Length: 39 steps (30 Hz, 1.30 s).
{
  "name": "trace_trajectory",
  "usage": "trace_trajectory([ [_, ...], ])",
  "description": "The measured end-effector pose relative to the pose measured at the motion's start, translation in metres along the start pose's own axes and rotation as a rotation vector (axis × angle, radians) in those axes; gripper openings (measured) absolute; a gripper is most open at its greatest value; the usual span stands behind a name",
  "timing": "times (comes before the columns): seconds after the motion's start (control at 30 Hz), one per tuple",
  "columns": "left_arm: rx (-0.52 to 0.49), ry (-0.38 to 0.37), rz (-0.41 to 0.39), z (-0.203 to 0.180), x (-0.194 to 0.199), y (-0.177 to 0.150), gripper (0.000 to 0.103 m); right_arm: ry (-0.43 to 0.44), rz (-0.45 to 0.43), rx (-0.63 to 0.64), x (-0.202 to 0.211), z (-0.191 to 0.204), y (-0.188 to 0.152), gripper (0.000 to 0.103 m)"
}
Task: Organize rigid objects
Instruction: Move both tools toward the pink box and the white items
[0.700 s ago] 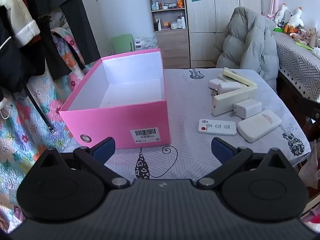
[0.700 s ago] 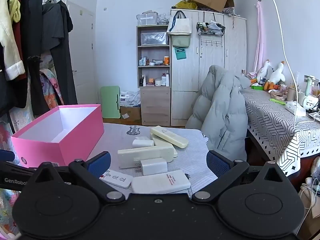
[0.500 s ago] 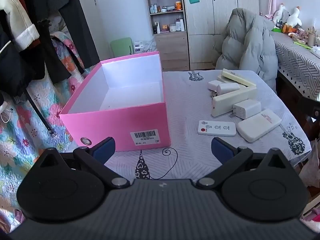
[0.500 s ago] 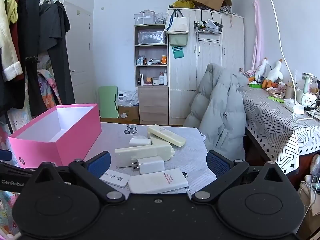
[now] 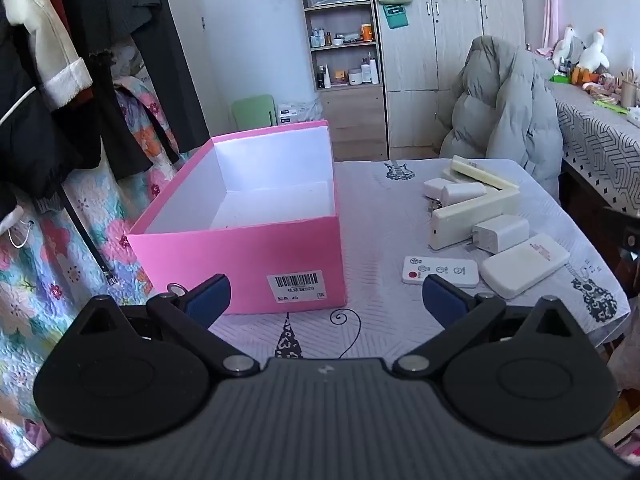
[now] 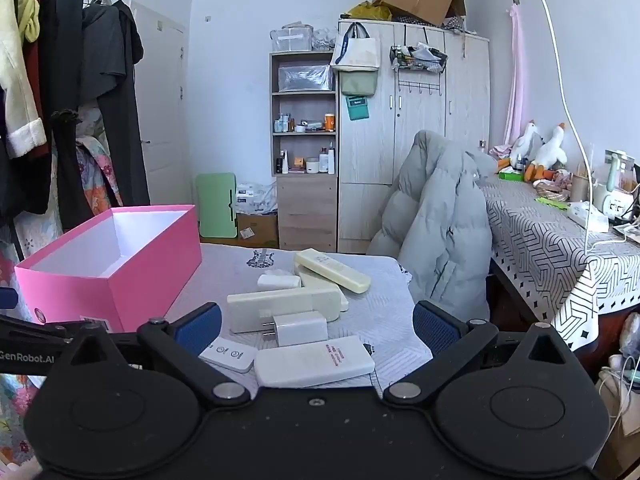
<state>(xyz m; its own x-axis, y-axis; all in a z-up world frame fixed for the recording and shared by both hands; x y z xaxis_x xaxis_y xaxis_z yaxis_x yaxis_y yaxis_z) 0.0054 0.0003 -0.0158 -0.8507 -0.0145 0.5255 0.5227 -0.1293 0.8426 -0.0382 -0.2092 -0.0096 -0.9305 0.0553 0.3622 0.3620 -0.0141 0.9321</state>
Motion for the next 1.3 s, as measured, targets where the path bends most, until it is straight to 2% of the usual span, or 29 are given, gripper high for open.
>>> trace_trajectory([
  [0.23,0.07,-0.068,0.031,0.005,-0.002,0.0,0.103,0.005,0.01,-0.009,-0.001,-0.001,-0.003,0.103],
  [0.57,-0.014,-0.064,0.037,-0.01,-0.003,-0.008,0.103,0.002,0.029,0.005,-0.002,0.0,-0.008,0.103],
  [0.7,0.018,-0.096,0.057,-0.008,-0.005,-0.01,0.103,0.034,0.018,-0.025,0.002,-0.003,-0.007,0.103],
  [1.3,0.012,-0.074,0.037,-0.006,-0.002,-0.009,0.103,0.014,0.05,-0.006,-0.002,-0.007,-0.014,0.103],
])
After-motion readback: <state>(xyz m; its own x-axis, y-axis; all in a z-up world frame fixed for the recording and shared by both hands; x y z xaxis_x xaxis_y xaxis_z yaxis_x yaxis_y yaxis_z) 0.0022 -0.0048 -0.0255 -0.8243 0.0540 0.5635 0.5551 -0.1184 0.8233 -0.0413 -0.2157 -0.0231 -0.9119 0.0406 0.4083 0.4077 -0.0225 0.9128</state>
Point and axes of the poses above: each gripper's, at about its wrist camera, not at the fingertips, and x roughly against the way its jaws point, z to its left, y to its top, the point moved 2 cm from there along -x, roughly the way its jaws point, and after that the axes turned 1 degree about x, right-handed, at the moved point
